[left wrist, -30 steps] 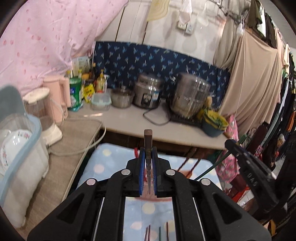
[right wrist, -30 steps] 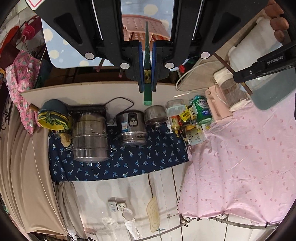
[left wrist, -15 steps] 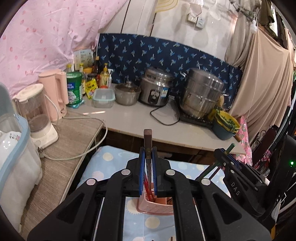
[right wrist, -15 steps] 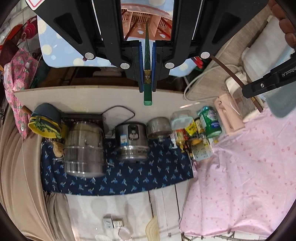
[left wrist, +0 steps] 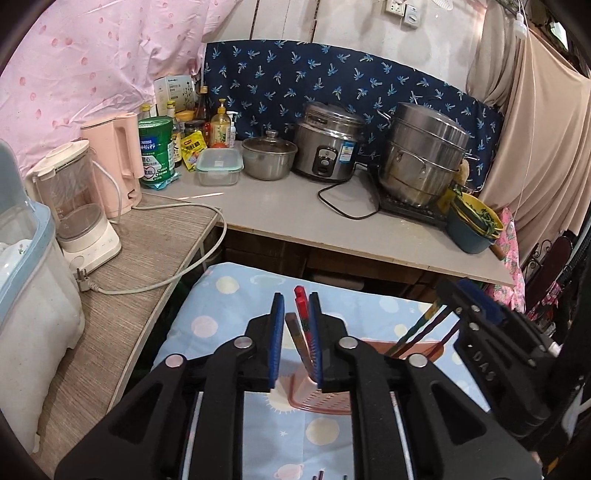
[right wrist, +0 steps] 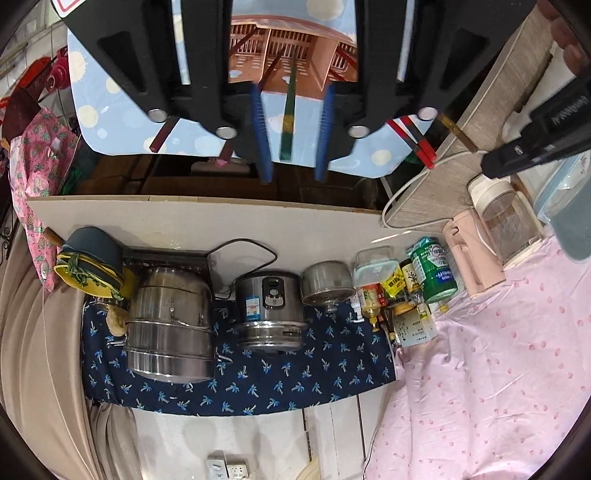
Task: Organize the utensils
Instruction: 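Open both tools to release the chopsticks in the holder, then move both open tools back over the remaining chopsticks, then grasp a brown chopstick with the left tool while the right tool grasps a maroon chopstick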
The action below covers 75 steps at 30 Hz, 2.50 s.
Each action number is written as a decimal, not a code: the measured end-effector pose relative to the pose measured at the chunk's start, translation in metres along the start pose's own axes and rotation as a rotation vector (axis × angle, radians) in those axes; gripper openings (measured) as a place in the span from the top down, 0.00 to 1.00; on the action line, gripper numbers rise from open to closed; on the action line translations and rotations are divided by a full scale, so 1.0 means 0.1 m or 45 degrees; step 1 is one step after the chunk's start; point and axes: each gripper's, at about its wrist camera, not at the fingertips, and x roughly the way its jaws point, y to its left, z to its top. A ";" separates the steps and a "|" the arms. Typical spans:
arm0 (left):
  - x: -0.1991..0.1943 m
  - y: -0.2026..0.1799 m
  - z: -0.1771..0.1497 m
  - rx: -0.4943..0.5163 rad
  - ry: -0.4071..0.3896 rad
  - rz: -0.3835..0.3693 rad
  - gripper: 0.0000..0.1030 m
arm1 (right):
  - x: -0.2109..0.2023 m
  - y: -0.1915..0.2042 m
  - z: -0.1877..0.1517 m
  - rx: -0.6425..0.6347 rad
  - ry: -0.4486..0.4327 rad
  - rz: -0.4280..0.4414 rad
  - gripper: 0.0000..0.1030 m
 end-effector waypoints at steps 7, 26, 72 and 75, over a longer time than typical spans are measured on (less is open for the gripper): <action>-0.11 0.03 -0.09 0.004 -0.009 0.032 0.75 | -0.27 0.04 -0.05 -0.015 -0.032 0.012 0.69; -0.64 0.16 -0.84 0.047 0.011 0.095 0.67 | -1.08 0.21 -0.99 -0.086 0.025 -0.016 0.62; -0.68 0.40 -3.14 0.191 0.438 0.037 0.67 | -1.46 0.26 -3.41 -0.012 0.530 -0.082 0.63; -0.66 0.37 -3.20 0.206 0.464 0.025 0.66 | -1.46 0.27 -3.43 -0.017 0.535 -0.081 0.64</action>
